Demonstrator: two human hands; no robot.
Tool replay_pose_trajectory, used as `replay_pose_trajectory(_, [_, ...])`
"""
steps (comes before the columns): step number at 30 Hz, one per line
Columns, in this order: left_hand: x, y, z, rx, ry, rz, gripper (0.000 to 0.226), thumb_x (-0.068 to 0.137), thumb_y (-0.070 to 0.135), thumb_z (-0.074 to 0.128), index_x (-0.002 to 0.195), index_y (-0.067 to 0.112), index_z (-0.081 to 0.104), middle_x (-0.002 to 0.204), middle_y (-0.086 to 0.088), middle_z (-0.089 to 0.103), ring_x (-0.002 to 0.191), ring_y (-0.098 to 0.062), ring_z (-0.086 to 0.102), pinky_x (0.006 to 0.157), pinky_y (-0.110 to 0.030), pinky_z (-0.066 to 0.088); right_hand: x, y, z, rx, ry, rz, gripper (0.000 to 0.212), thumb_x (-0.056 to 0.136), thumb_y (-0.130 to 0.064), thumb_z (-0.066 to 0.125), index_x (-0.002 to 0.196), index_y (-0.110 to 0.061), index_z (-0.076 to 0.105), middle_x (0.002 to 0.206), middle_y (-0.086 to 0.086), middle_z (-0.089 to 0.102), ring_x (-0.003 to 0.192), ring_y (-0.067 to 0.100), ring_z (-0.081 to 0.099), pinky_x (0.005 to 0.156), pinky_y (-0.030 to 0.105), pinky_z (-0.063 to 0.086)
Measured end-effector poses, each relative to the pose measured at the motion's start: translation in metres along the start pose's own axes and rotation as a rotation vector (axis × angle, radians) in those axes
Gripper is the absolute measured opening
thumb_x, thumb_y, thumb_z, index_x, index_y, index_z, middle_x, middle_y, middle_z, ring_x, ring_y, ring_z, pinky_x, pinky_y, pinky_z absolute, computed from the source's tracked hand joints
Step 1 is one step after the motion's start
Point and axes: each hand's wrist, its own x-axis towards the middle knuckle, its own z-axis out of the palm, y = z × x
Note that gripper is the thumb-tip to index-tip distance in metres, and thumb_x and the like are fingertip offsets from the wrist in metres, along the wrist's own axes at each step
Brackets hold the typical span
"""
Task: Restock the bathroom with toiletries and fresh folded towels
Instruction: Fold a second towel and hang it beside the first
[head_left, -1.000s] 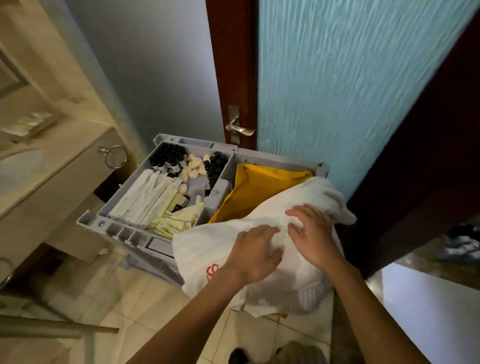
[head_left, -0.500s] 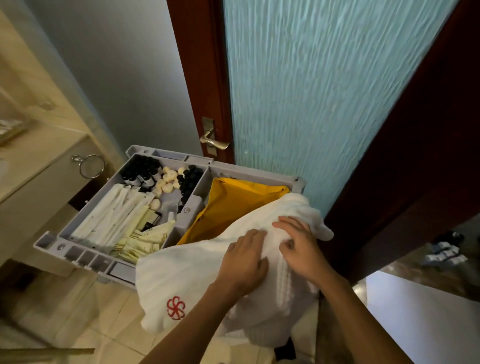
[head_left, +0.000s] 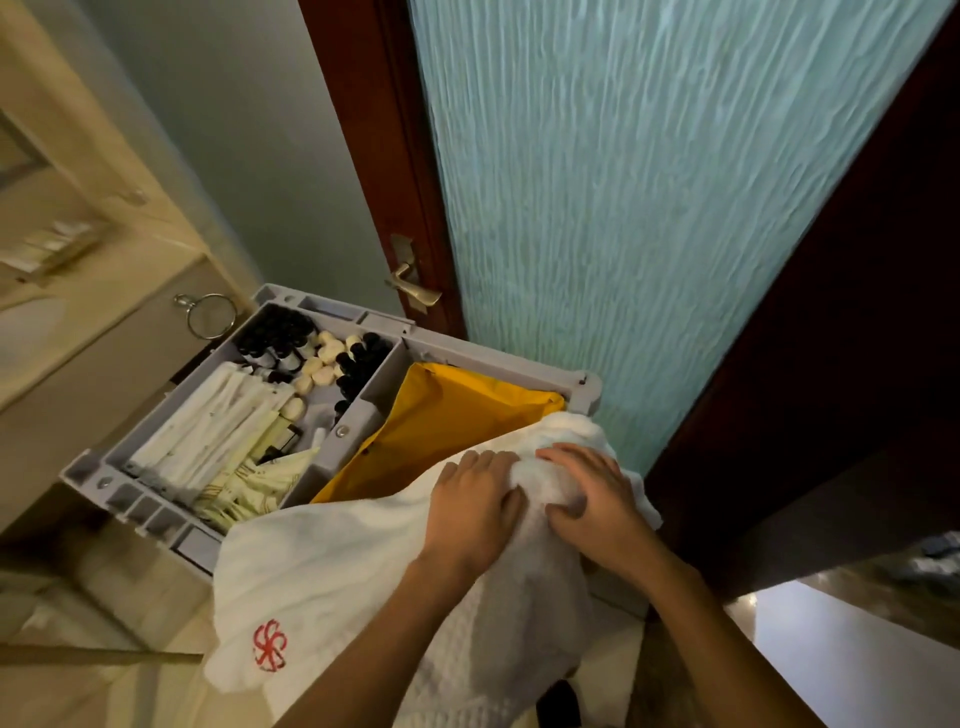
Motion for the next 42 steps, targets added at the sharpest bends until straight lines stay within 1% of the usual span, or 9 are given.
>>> replay_pose_trajectory(6, [0.004, 0.002, -0.017, -0.114, 0.108, -0.157, 0.021, 0.097, 0.041, 0.048, 0.114, 0.032, 0.053, 0.112, 0.008, 0.061, 0.099, -0.016, 0.060, 0.078, -0.037, 0.048, 0.025, 0.000, -0.010, -0.117, -0.030, 0.011, 0.057, 0.073, -0.034, 0.072, 0.127, -0.031, 0.056, 0.127, -0.006, 0.058, 0.121, 0.018, 0.047, 0.098, 0.029, 0.027])
replay_pose_trajectory(11, [0.008, -0.003, -0.034, -0.135, 0.280, -0.272, 0.017, 0.092, 0.027, 0.057, 0.107, 0.031, 0.053, 0.107, 0.012, 0.059, 0.088, -0.011, 0.058, 0.069, -0.036, 0.050, 0.042, 0.001, -0.014, -0.121, -0.041, 0.042, 0.056, 0.065, -0.050, 0.073, 0.114, -0.028, 0.059, 0.109, -0.008, 0.064, 0.102, 0.015, 0.058, 0.087, 0.036, 0.048])
replay_pose_trajectory(16, [-0.005, -0.011, -0.056, -0.196, 0.364, -0.329, 0.028, 0.089, 0.022, 0.061, 0.115, 0.030, 0.057, 0.115, 0.011, 0.060, 0.093, -0.013, 0.061, 0.068, -0.030, 0.048, 0.063, -0.031, -0.011, 0.048, -0.182, -0.031, 0.046, 0.076, -0.038, 0.073, 0.116, -0.030, 0.053, 0.101, -0.015, 0.061, 0.095, 0.010, 0.062, 0.075, 0.031, 0.050])
replay_pose_trajectory(21, [-0.015, -0.031, -0.080, -0.409, 0.291, -0.369, 0.036, 0.092, 0.028, 0.061, 0.126, 0.031, 0.049, 0.116, 0.013, 0.055, 0.099, -0.006, 0.056, 0.082, -0.026, 0.049, 0.084, -0.088, -0.003, 0.071, -0.183, -0.196, 0.040, 0.077, -0.027, 0.072, 0.114, -0.029, 0.057, 0.097, -0.014, 0.063, 0.089, 0.013, 0.062, 0.073, 0.034, 0.052])
replay_pose_trajectory(26, [-0.035, -0.056, -0.112, -0.539, 0.438, -0.407, 0.022, 0.091, 0.025, 0.067, 0.108, 0.033, 0.056, 0.104, 0.009, 0.060, 0.094, -0.004, 0.056, 0.073, -0.015, 0.040, 0.096, -0.134, 0.008, 0.024, -0.221, -0.365, 0.041, 0.079, -0.026, 0.073, 0.117, -0.027, 0.060, 0.097, -0.019, 0.056, 0.090, 0.006, 0.057, 0.065, 0.010, 0.040])
replay_pose_trajectory(32, [-0.082, -0.104, -0.142, -0.451, 0.611, -0.448, 0.018, 0.083, 0.021, 0.077, 0.096, 0.026, 0.067, 0.092, 0.012, 0.067, 0.085, -0.004, 0.061, 0.072, -0.029, 0.053, 0.094, -0.173, 0.028, -0.093, -0.343, -0.402, 0.047, 0.081, -0.051, 0.072, 0.120, -0.030, 0.057, 0.101, -0.019, 0.056, 0.093, 0.004, 0.056, 0.065, 0.011, 0.036])
replay_pose_trajectory(35, [-0.107, -0.118, -0.152, -0.420, 0.680, -0.522, 0.017, 0.082, 0.022, 0.076, 0.095, 0.028, 0.067, 0.089, 0.016, 0.066, 0.083, -0.001, 0.062, 0.066, -0.019, 0.050, 0.088, -0.188, 0.044, -0.104, -0.405, -0.340, 0.059, 0.080, -0.054, 0.072, 0.131, -0.030, 0.053, 0.117, -0.014, 0.059, 0.105, 0.010, 0.059, 0.081, 0.023, 0.050])
replay_pose_trajectory(38, [-0.133, -0.137, -0.161, -0.421, 0.796, -0.621, 0.019, 0.082, 0.024, 0.077, 0.096, 0.026, 0.065, 0.089, 0.015, 0.064, 0.081, 0.000, 0.061, 0.061, -0.010, 0.043, 0.085, -0.199, 0.059, -0.104, -0.456, -0.334, 0.046, 0.081, -0.052, 0.071, 0.120, -0.032, 0.057, 0.106, -0.016, 0.063, 0.093, 0.003, 0.060, 0.079, 0.029, 0.056])
replay_pose_trajectory(42, [-0.168, -0.168, -0.172, -0.451, 0.943, -0.722, 0.023, 0.081, 0.032, 0.077, 0.098, 0.028, 0.063, 0.092, 0.014, 0.064, 0.083, -0.005, 0.061, 0.065, -0.026, 0.052, 0.079, -0.217, 0.080, -0.089, -0.456, -0.359, 0.035, 0.090, -0.045, 0.065, 0.120, -0.030, 0.059, 0.103, -0.017, 0.061, 0.091, 0.001, 0.058, 0.078, 0.027, 0.054])
